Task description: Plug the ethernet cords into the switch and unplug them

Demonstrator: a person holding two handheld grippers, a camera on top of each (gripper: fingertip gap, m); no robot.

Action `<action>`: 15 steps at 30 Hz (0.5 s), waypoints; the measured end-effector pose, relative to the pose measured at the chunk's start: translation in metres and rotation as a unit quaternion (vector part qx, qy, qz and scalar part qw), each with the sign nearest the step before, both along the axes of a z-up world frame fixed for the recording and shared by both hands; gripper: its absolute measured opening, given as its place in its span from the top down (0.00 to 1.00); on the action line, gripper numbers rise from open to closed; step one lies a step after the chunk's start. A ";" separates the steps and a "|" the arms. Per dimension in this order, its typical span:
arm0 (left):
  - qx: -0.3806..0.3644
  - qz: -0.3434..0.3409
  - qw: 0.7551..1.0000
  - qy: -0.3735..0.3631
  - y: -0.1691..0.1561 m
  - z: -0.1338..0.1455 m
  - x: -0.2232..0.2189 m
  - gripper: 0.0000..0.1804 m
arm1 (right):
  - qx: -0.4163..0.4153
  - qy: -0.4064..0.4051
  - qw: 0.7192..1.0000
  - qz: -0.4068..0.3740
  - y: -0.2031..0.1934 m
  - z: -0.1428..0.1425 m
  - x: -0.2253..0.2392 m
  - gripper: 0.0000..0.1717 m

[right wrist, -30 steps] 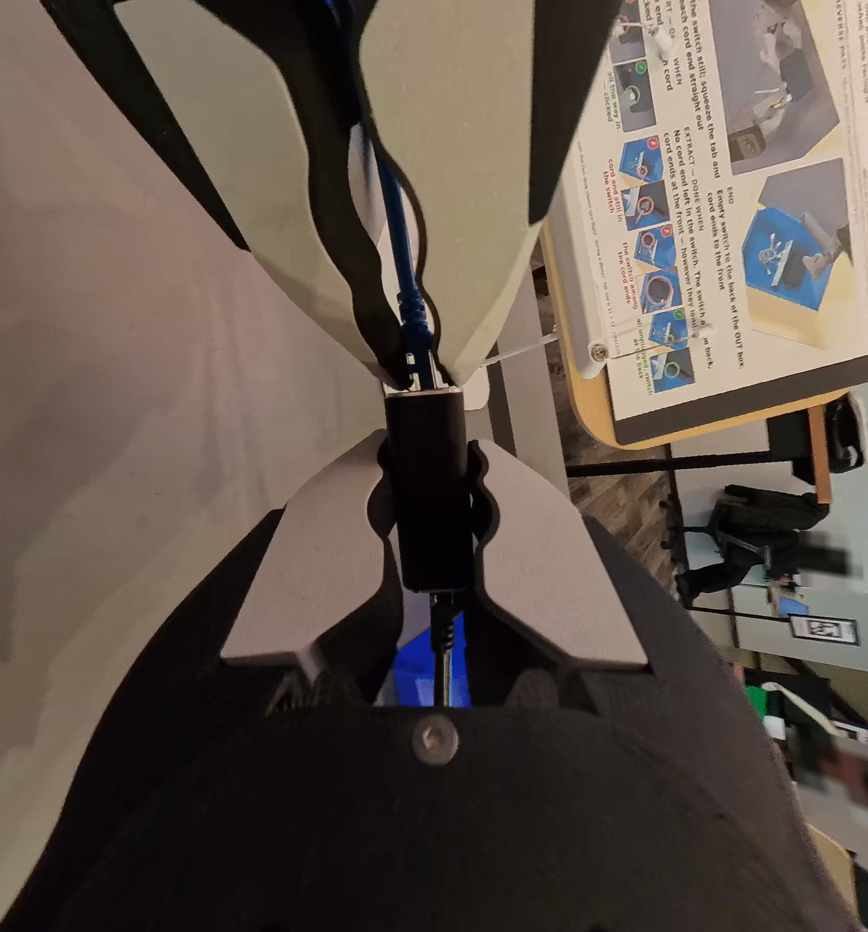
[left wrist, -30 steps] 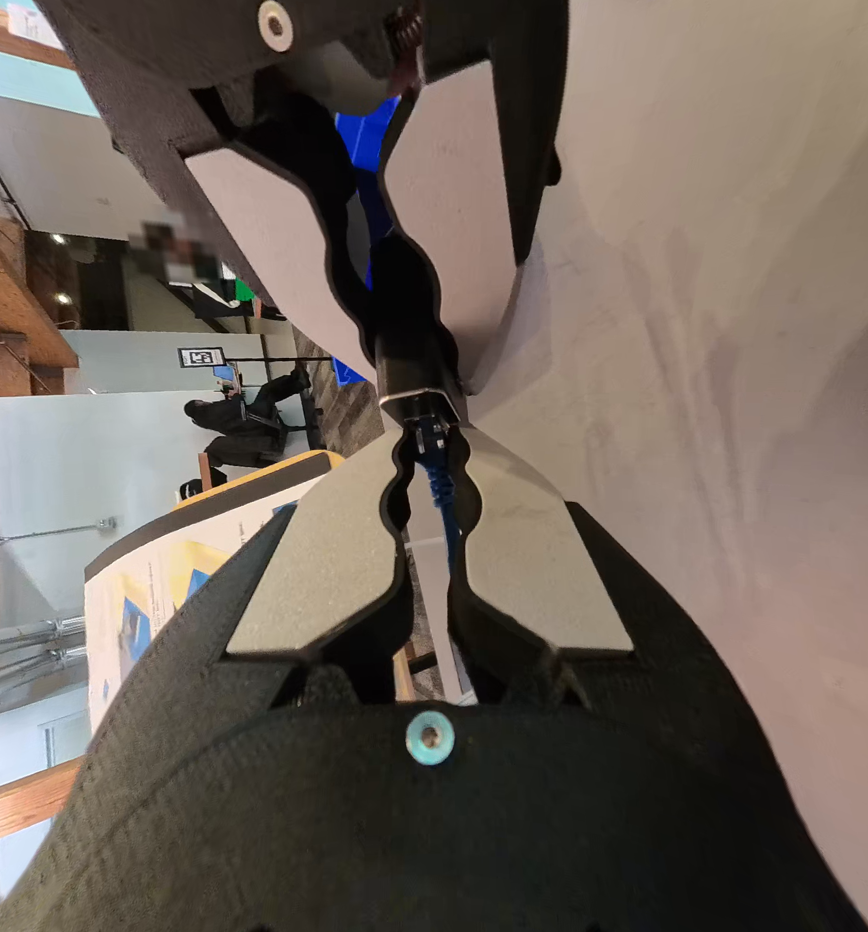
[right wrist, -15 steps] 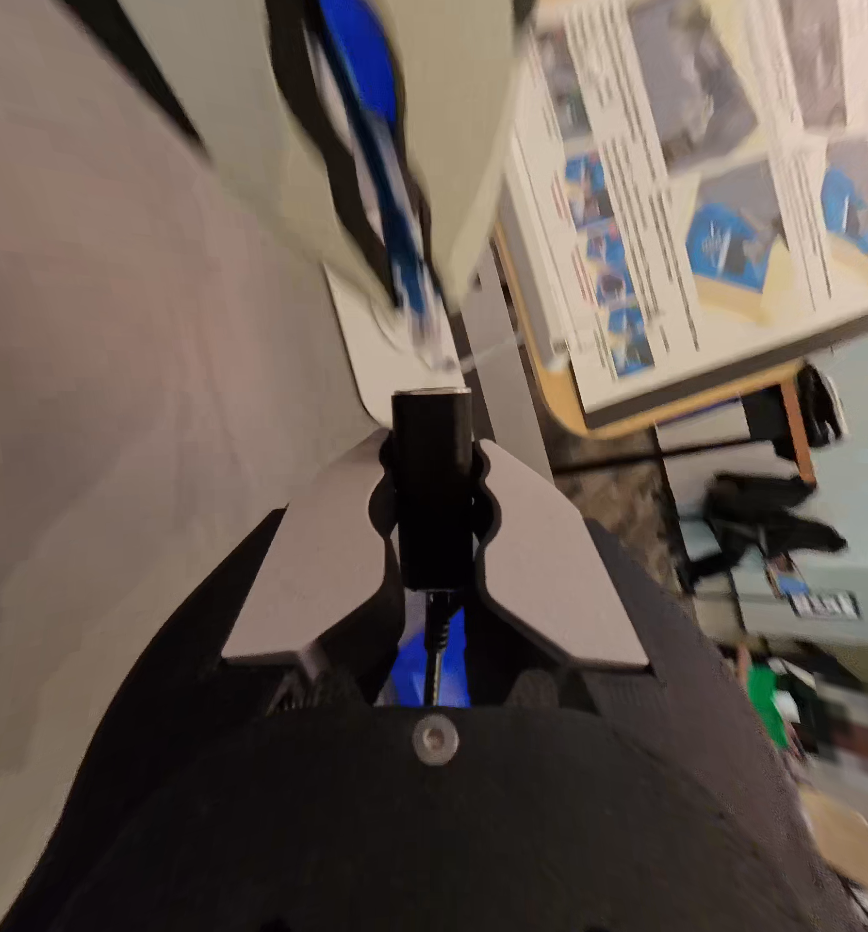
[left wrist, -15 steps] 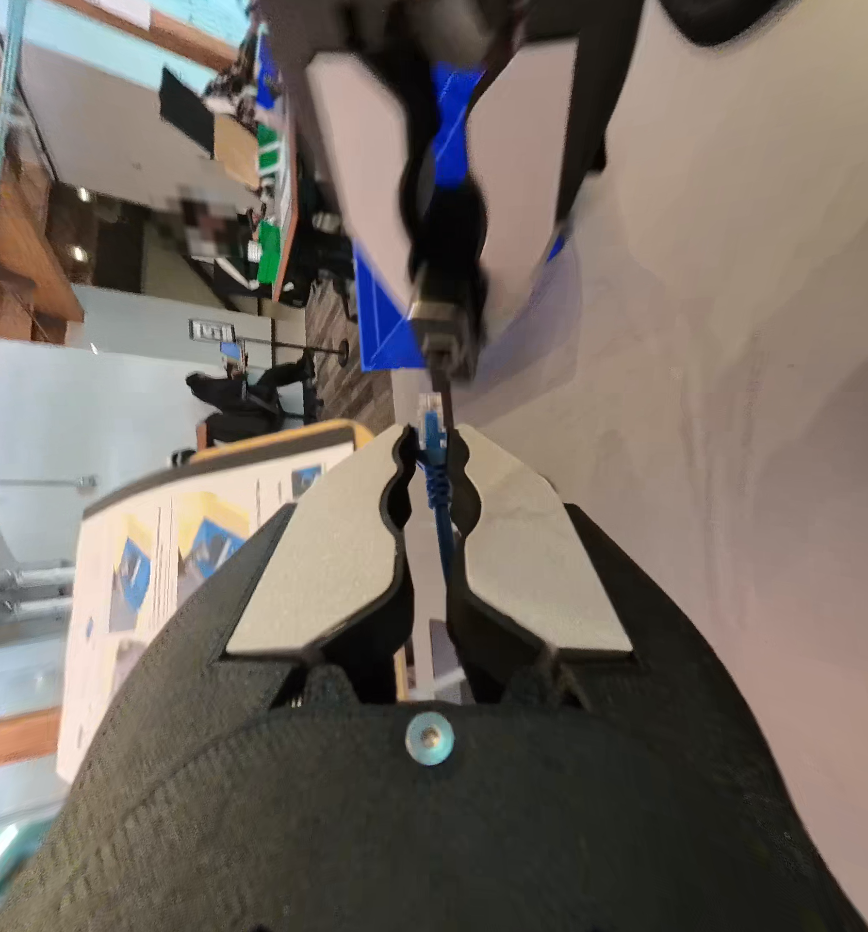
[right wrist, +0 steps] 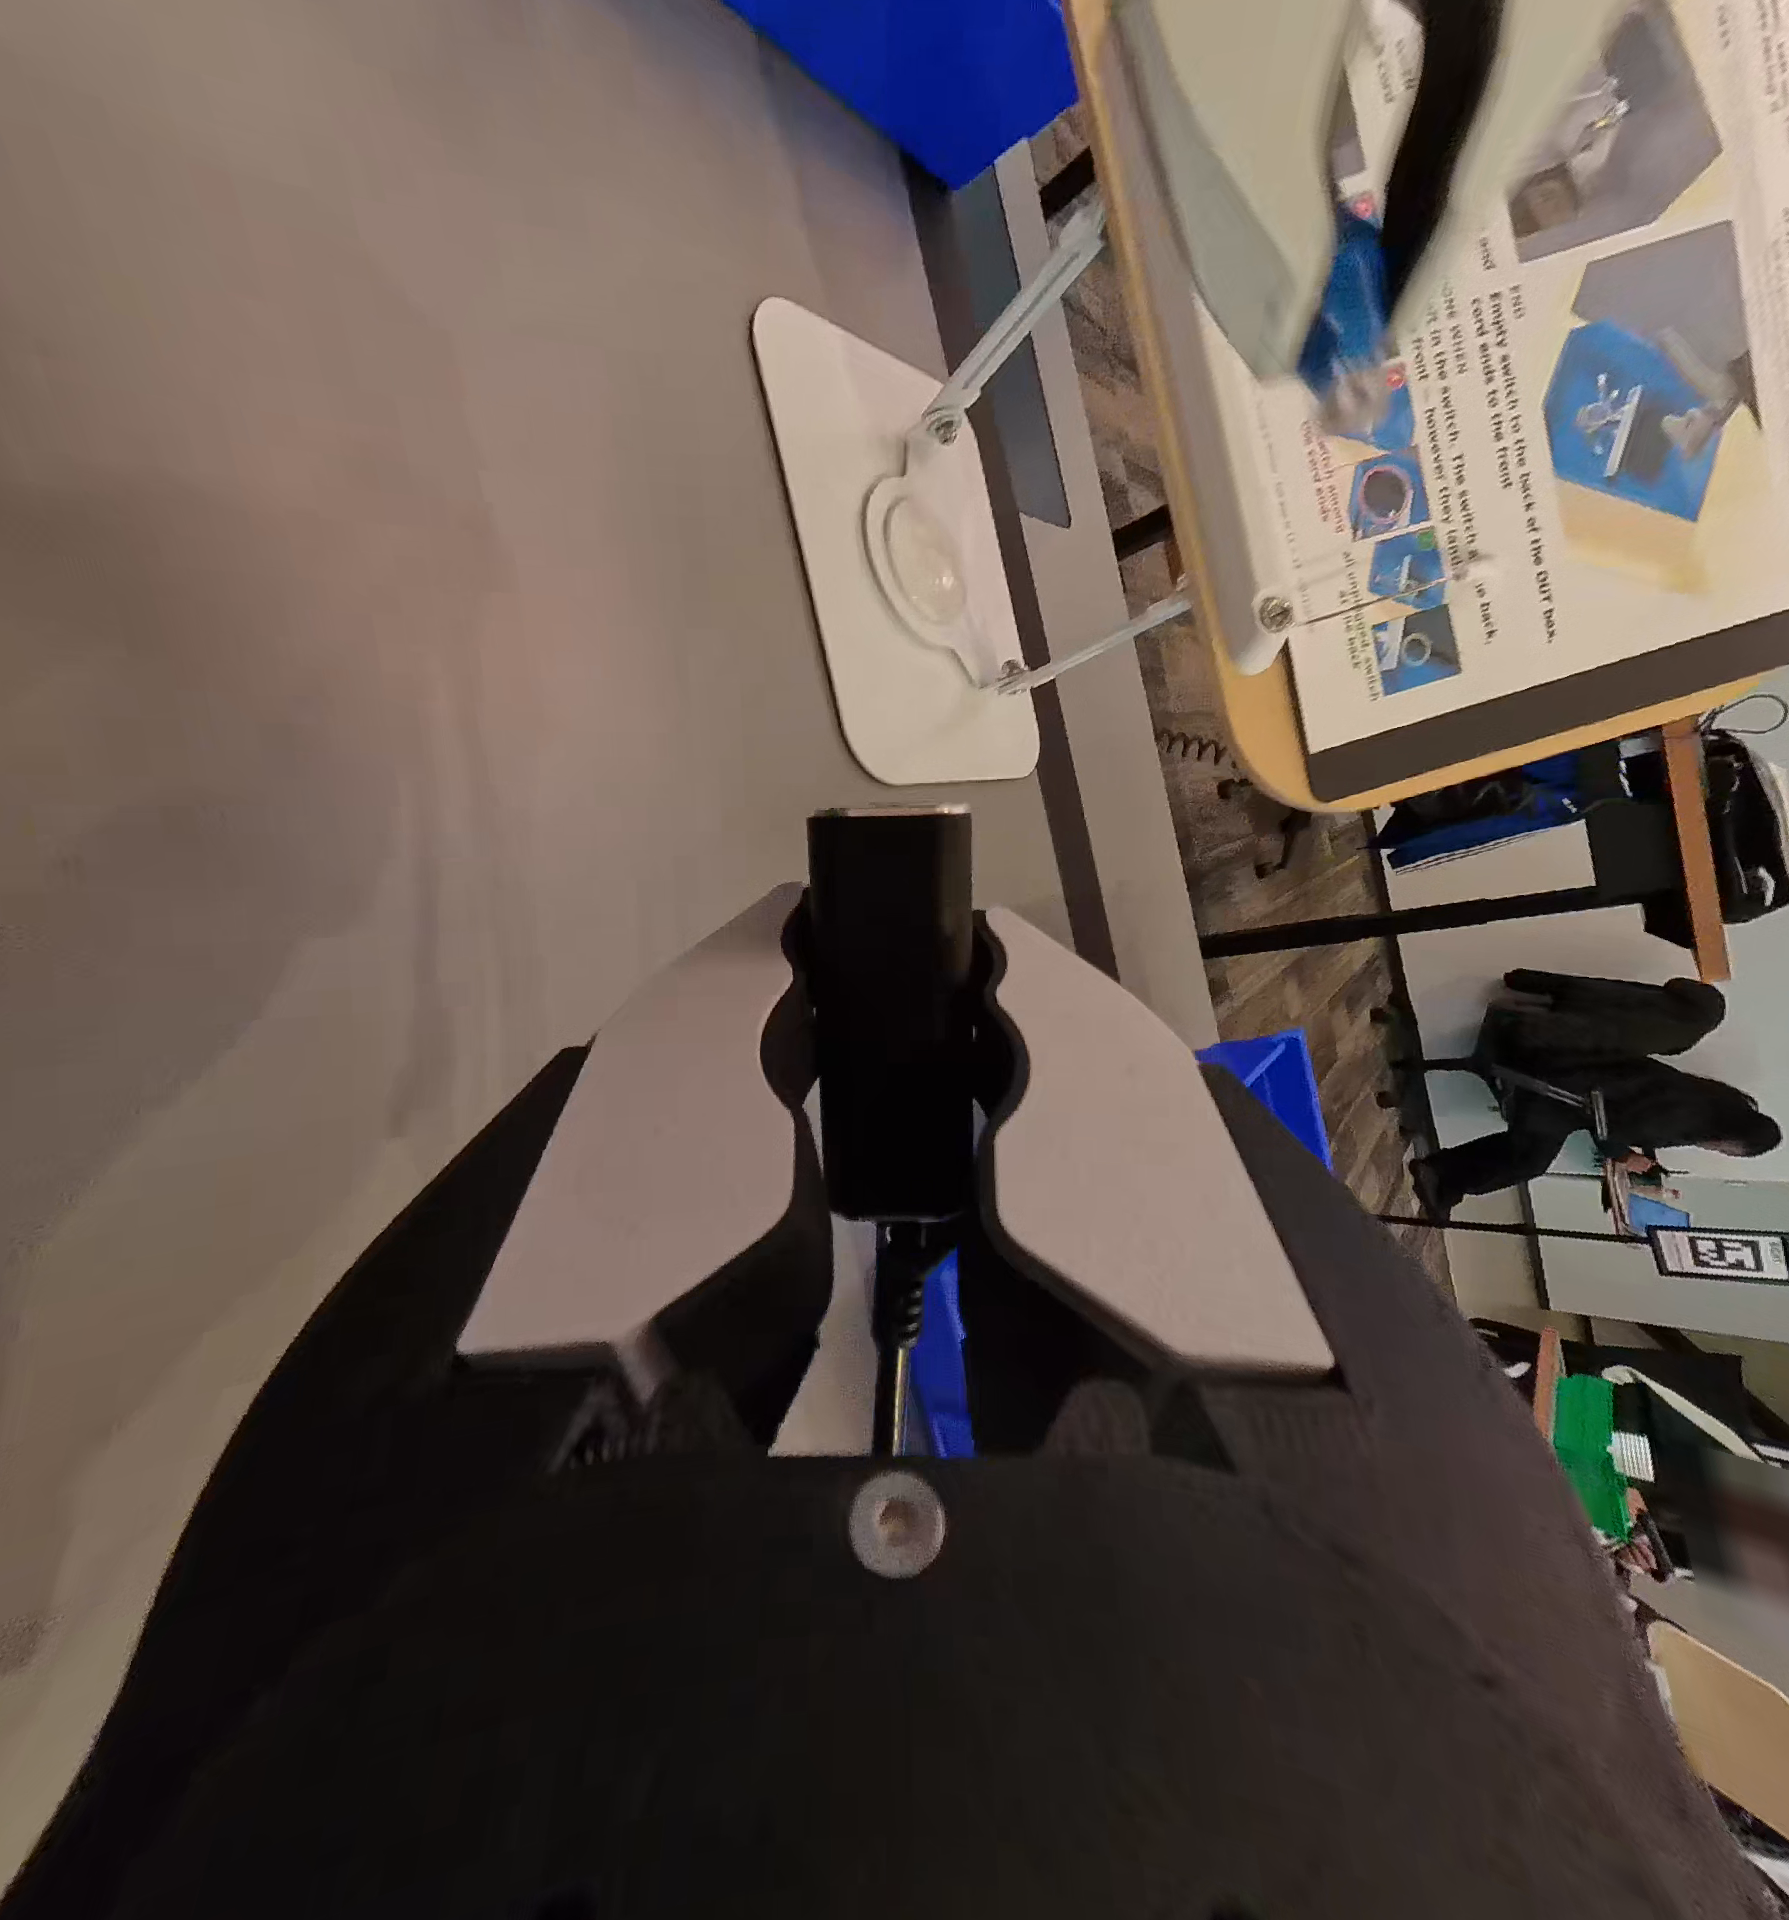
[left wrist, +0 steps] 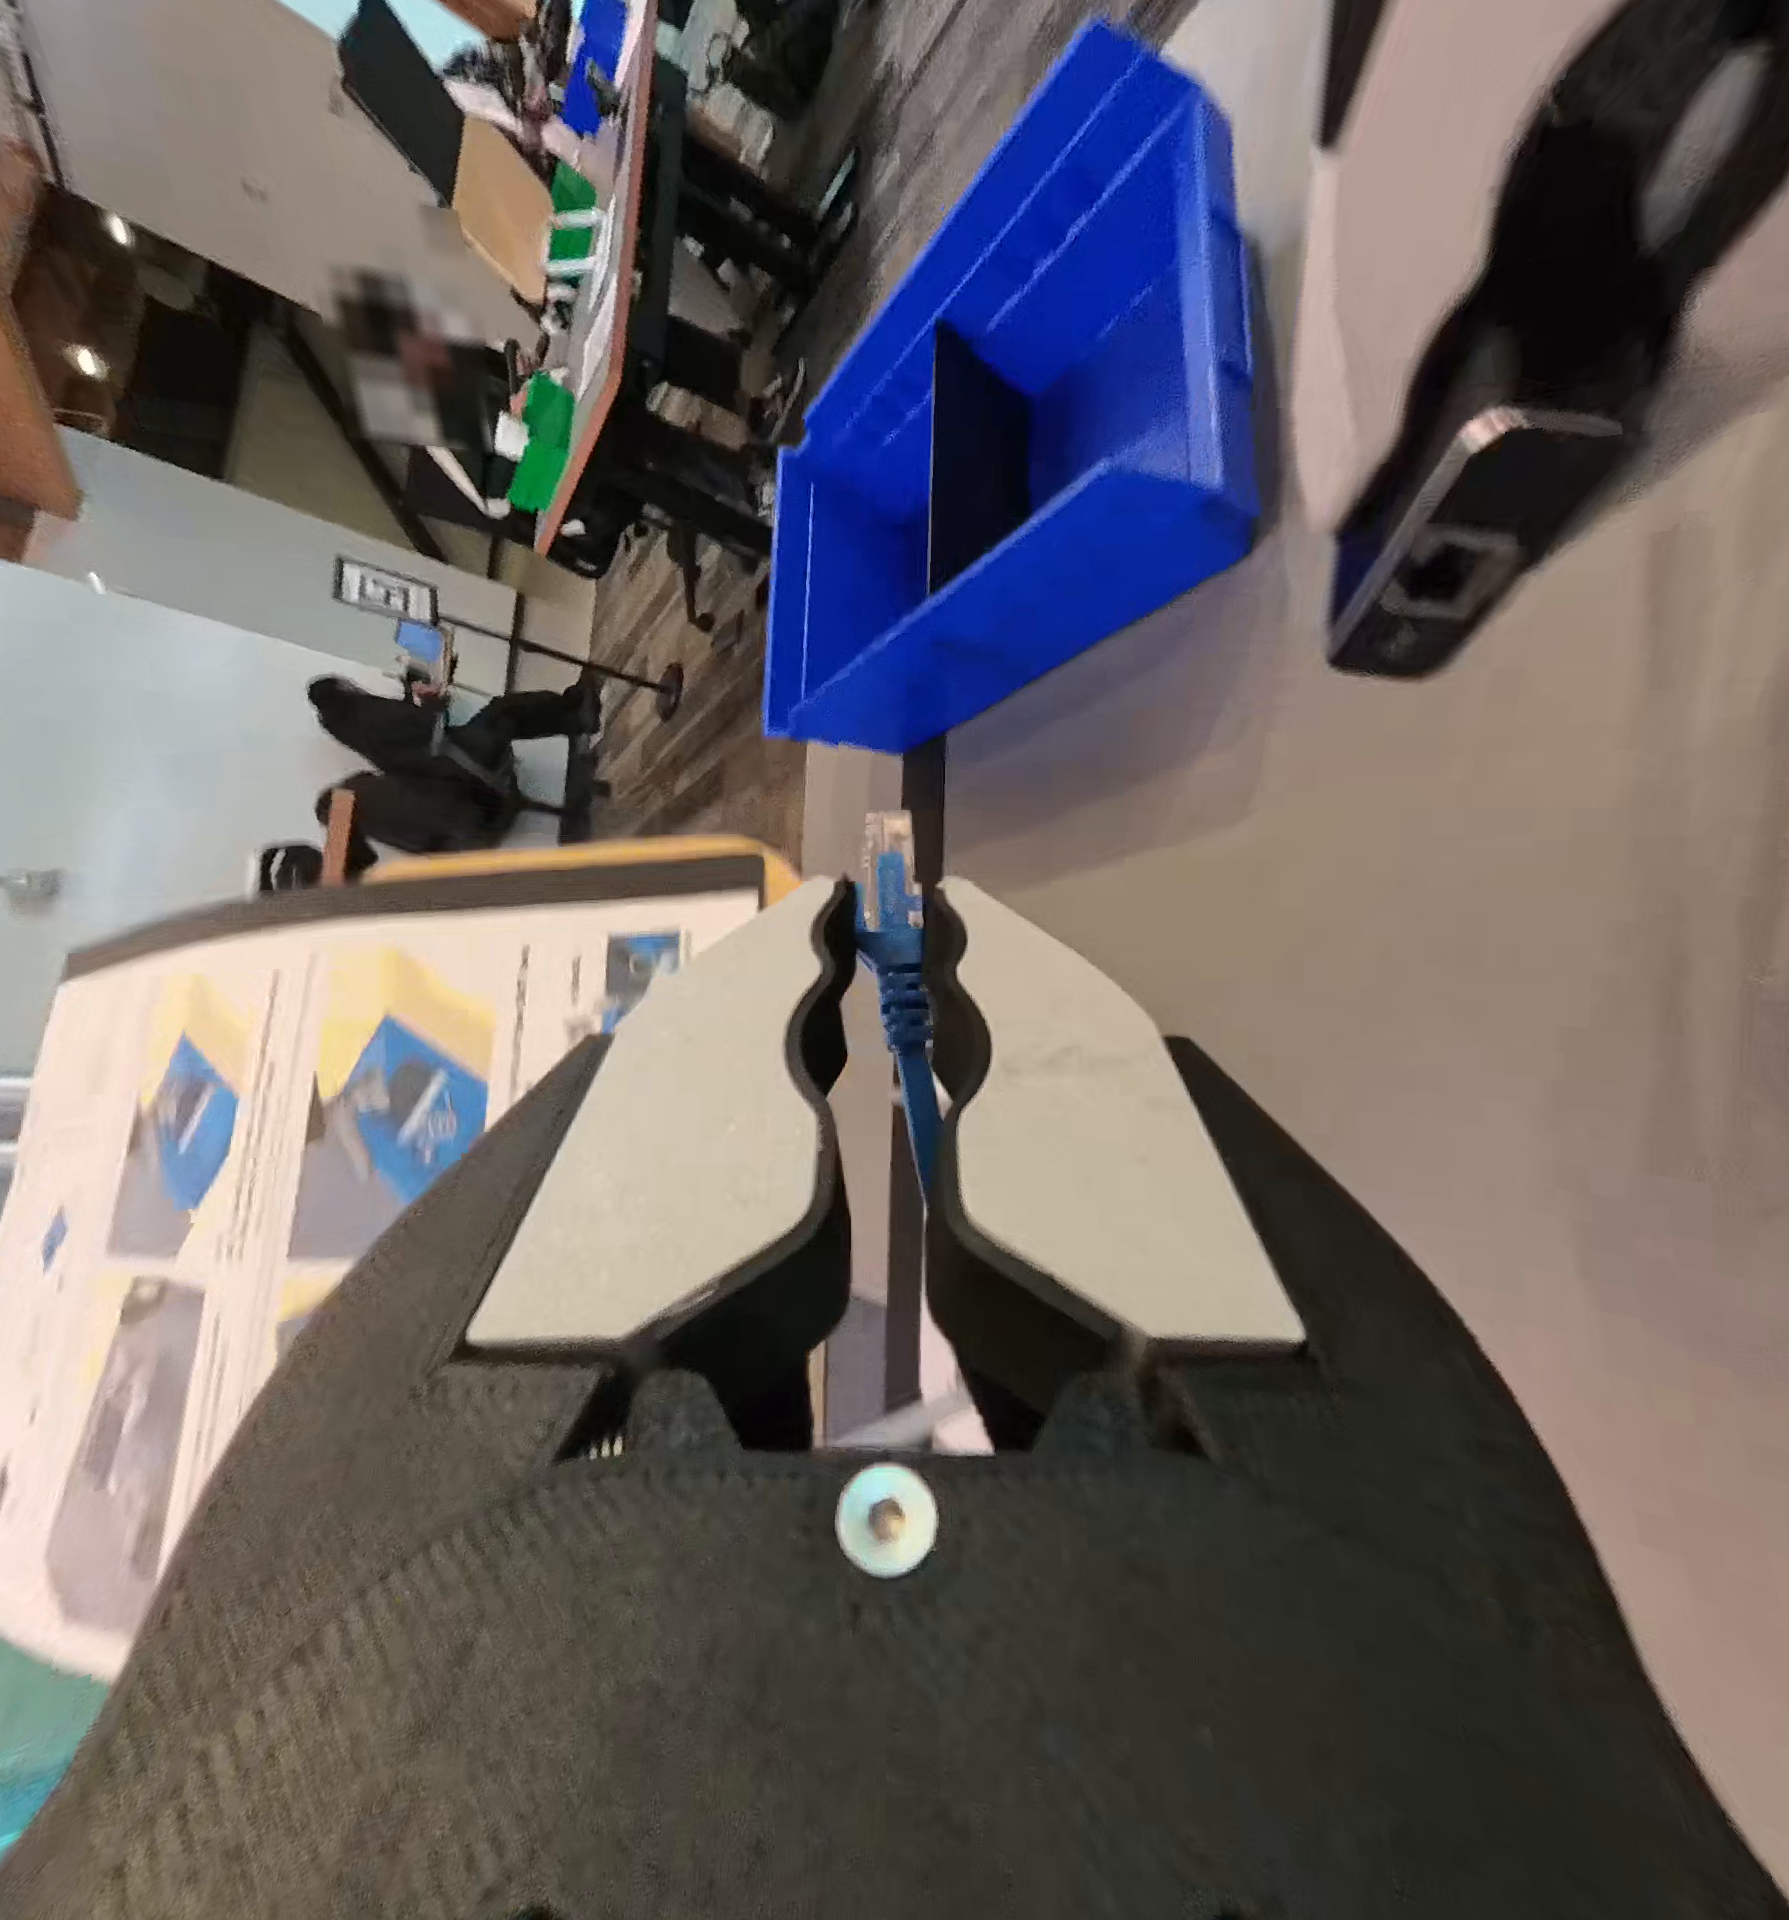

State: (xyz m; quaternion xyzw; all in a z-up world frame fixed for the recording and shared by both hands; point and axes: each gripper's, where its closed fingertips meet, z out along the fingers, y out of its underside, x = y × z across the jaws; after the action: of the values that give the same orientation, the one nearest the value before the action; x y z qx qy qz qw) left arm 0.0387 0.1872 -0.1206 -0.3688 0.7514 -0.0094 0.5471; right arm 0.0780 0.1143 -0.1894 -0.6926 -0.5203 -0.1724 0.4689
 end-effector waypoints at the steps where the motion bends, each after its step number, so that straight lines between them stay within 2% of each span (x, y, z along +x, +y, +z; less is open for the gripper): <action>1: 0.004 -0.009 1.000 -0.002 -0.001 0.001 0.012 0.93 | -0.002 -0.001 1.000 -0.004 -0.004 -0.004 0.002 0.85; 4: 0.000 -0.032 0.999 -0.006 -0.005 0.003 0.047 0.93 | -0.008 0.006 1.000 -0.016 -0.013 -0.015 0.007 0.85; 7: -0.004 -0.042 0.999 -0.007 -0.008 -0.001 0.063 0.93 | -0.009 0.009 1.000 -0.025 -0.016 -0.021 0.013 0.85; 11: -0.022 -0.036 0.999 0.002 -0.013 -0.021 0.049 0.93 | -0.007 0.027 0.999 -0.025 -0.014 -0.017 0.021 0.85; 15: -0.034 -0.007 0.999 0.038 -0.005 -0.063 0.021 0.93 | 0.000 0.030 0.999 -0.024 -0.010 -0.009 0.028 0.85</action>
State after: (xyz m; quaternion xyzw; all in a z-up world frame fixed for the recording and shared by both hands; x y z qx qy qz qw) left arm 0.0601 0.1818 -0.1834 -0.3824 0.7733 -0.0248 0.5051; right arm 0.1056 0.1045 -0.1985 -0.7094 -0.4893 -0.1628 0.4804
